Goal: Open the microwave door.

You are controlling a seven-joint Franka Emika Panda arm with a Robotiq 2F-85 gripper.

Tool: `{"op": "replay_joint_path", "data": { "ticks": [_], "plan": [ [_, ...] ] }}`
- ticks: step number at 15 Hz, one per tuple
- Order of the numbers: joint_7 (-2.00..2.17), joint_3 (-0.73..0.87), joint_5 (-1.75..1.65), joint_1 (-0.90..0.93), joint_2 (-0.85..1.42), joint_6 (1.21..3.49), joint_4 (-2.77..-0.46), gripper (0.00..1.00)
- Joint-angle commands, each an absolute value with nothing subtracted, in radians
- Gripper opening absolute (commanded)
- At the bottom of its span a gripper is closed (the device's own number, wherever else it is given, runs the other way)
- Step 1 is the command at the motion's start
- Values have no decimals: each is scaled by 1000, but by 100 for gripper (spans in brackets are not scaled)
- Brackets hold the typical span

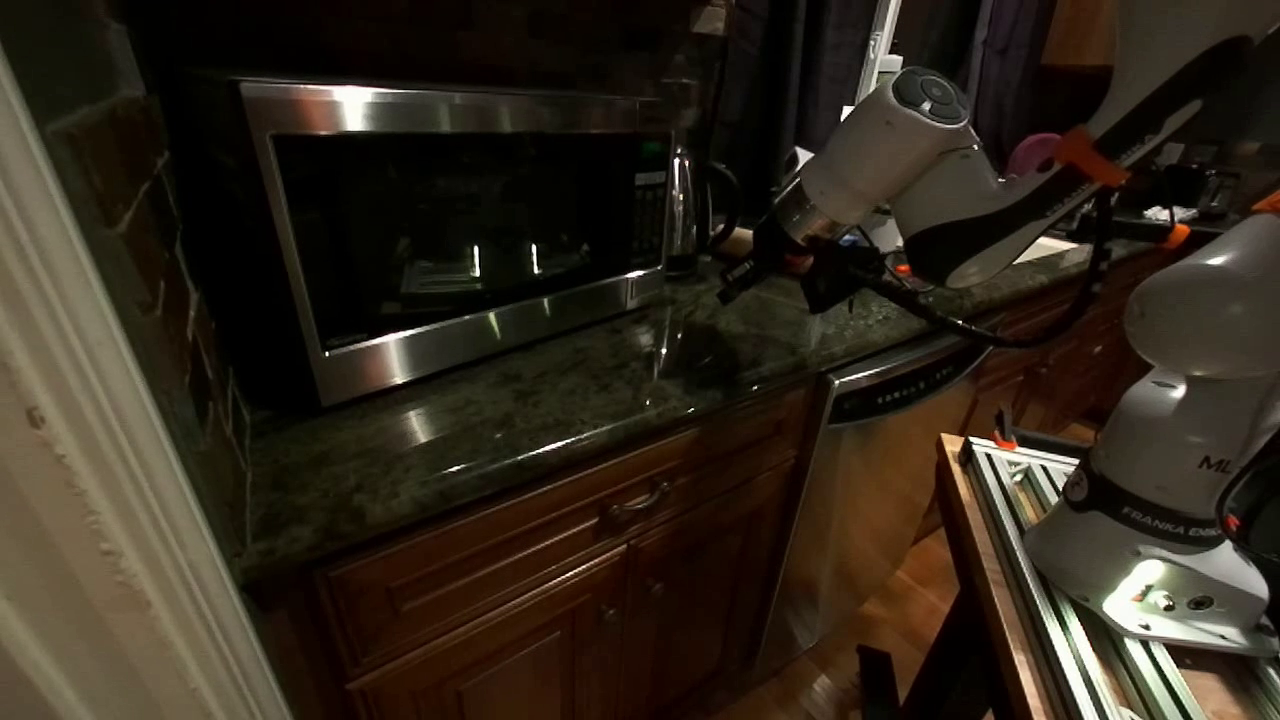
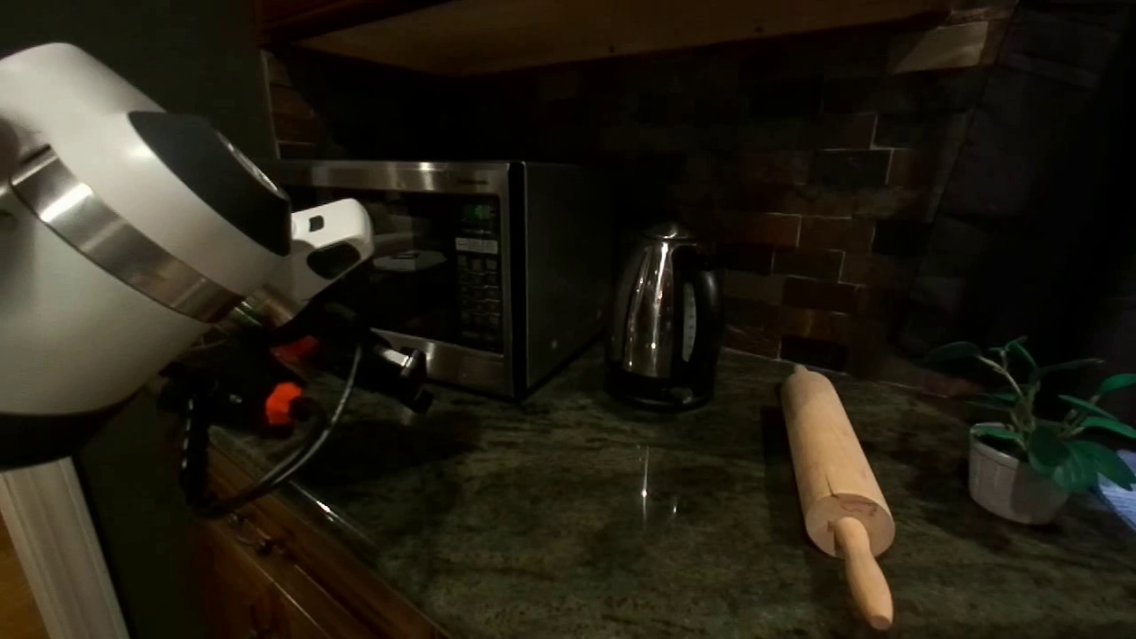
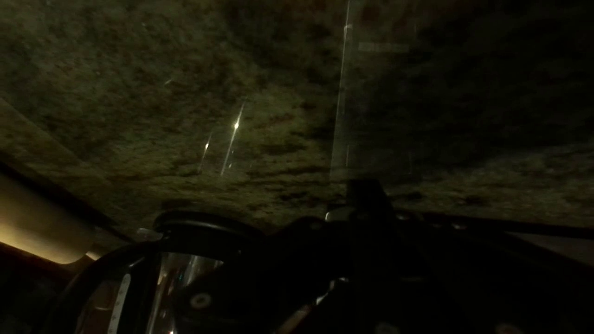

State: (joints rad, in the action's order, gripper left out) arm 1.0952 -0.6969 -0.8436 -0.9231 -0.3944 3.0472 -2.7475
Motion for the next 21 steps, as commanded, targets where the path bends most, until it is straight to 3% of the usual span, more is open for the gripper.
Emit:
{"op": "replay_joint_path", "data": {
  "ticks": [1, 10, 21],
  "plan": [
    [1095, -697, -844, -922, -395, 3047, -2747, 1],
    [1169, -835, -908, -1105, -374, 3135, -2696, 0],
    [1142, -1257, -851, -1583, -428, 3391, -2640, 0]
  ]
}}
